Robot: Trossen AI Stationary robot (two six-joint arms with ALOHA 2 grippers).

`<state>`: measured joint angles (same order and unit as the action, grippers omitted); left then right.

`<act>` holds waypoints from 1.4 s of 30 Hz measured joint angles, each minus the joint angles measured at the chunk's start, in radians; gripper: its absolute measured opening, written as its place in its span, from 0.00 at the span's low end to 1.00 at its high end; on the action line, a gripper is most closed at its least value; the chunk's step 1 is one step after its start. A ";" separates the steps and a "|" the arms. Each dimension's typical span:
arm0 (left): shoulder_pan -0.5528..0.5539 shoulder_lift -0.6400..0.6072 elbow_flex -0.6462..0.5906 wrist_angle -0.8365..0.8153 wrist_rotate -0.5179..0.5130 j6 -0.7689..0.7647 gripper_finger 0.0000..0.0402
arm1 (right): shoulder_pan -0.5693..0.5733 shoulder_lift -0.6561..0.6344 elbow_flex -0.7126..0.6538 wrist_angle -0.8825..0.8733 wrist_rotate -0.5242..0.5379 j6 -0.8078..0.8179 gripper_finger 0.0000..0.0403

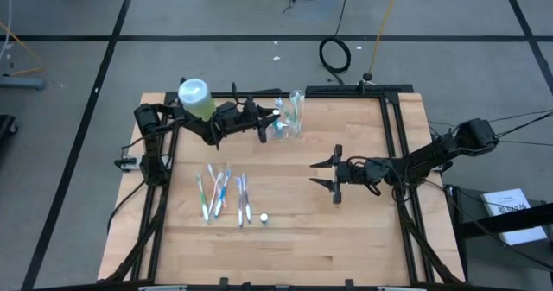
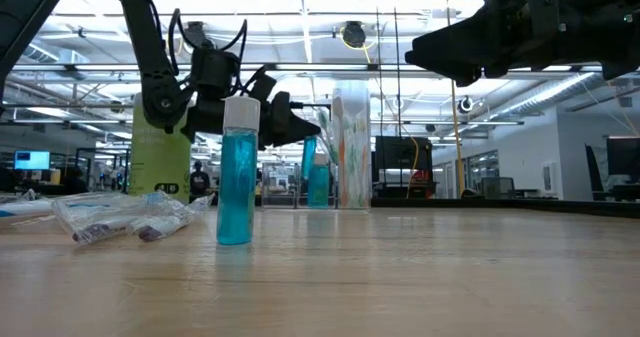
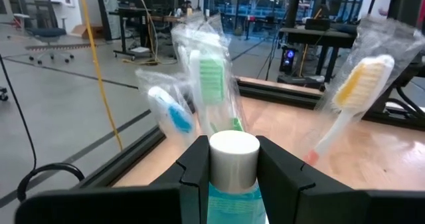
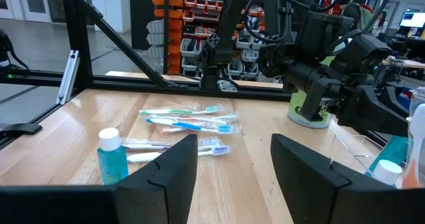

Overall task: Pick & Place toothbrushing station
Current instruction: Put the blue mouthwash into the transparent organizer

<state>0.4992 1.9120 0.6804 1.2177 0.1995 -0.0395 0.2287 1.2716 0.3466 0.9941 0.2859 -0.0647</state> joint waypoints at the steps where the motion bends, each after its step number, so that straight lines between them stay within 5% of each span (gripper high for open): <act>1: -0.002 0.000 0.000 -0.008 0.001 0.000 0.22 | 0.000 0.000 0.000 0.000 0.000 0.000 0.45; 37: -0.033 0.000 0.000 -0.100 -0.026 -0.001 0.22 | 0.000 0.000 0.000 0.003 0.000 0.000 0.45; 42: -0.034 0.000 0.000 -0.100 -0.076 -0.024 0.35 | 0.000 0.000 0.000 0.003 0.000 0.000 0.45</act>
<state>0.4652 1.9118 0.6804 1.1179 0.1236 -0.0639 0.2288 1.2720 0.3466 0.9974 0.2861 -0.0650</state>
